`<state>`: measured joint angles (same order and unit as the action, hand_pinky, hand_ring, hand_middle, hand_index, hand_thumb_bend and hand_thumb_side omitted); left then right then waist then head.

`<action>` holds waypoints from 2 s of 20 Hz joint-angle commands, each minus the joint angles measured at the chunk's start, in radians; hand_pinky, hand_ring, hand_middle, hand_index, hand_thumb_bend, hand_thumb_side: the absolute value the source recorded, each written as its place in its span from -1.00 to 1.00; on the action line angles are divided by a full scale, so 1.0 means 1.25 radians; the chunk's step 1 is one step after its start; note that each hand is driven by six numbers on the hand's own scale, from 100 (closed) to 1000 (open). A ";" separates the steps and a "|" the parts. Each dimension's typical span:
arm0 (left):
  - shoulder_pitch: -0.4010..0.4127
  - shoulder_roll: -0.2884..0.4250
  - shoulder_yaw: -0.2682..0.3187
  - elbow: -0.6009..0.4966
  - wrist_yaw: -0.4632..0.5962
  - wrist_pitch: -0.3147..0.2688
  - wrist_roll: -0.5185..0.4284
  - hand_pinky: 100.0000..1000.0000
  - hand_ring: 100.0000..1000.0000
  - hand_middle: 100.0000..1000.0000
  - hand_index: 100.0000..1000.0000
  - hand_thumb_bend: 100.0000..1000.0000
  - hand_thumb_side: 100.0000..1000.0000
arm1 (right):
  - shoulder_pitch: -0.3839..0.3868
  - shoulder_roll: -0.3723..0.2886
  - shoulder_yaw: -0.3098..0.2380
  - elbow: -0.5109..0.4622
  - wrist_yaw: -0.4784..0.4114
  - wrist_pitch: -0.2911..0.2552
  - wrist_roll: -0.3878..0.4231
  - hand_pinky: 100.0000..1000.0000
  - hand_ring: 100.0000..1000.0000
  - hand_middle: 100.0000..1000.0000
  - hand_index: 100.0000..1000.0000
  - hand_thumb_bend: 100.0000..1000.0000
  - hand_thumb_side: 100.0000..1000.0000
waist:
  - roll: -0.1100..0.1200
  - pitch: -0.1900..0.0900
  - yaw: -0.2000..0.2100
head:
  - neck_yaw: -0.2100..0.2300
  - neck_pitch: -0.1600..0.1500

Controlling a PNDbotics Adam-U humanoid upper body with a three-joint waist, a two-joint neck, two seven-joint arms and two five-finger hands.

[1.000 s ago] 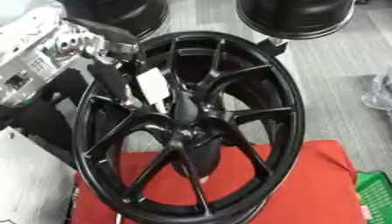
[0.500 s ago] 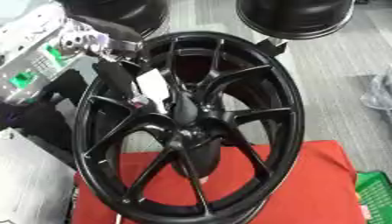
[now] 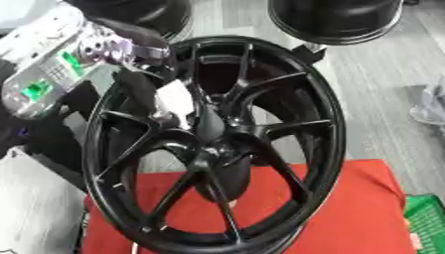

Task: Pull the pin out of the wheel hub.

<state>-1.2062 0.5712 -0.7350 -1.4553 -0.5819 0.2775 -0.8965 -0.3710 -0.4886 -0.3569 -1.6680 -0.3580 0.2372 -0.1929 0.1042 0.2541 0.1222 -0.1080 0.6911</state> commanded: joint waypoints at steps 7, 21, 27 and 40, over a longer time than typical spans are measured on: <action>-0.021 0.008 0.014 -0.003 -0.027 0.008 -0.008 0.66 0.60 0.34 0.00 -0.15 -0.39 | -0.011 -0.026 -0.001 -0.008 0.002 -0.001 0.005 0.55 0.31 0.18 0.52 -1.00 0.29 | -0.004 -0.026 -0.001 | 0.002 -0.011; -0.019 0.009 0.020 -0.014 -0.034 0.029 -0.008 0.64 0.56 0.30 -0.08 -0.41 -0.45 | -0.011 -0.027 0.001 -0.007 0.003 0.000 0.009 0.55 0.31 0.18 0.52 -1.00 0.29 | -0.004 -0.027 -0.001 | 0.003 -0.012; -0.020 0.015 0.027 -0.030 -0.036 0.037 -0.008 0.64 0.54 0.28 -0.16 -0.37 -0.46 | -0.011 -0.028 0.001 -0.007 0.003 -0.001 0.009 0.56 0.32 0.18 0.52 -1.00 0.29 | -0.004 -0.027 0.001 | 0.005 -0.011; -0.018 0.046 0.066 -0.098 -0.017 0.064 0.017 0.62 0.49 0.22 -0.22 -0.34 -0.47 | -0.008 -0.028 -0.001 -0.007 0.003 -0.001 0.007 0.56 0.32 0.18 0.52 -1.00 0.29 | -0.004 -0.028 0.003 | 0.008 -0.009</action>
<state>-1.2064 0.5937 -0.6793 -1.5580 -0.6079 0.3352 -0.8649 -0.3702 -0.4886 -0.3529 -1.6676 -0.3579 0.2379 -0.1850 0.1048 0.2528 0.1243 -0.1014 0.6906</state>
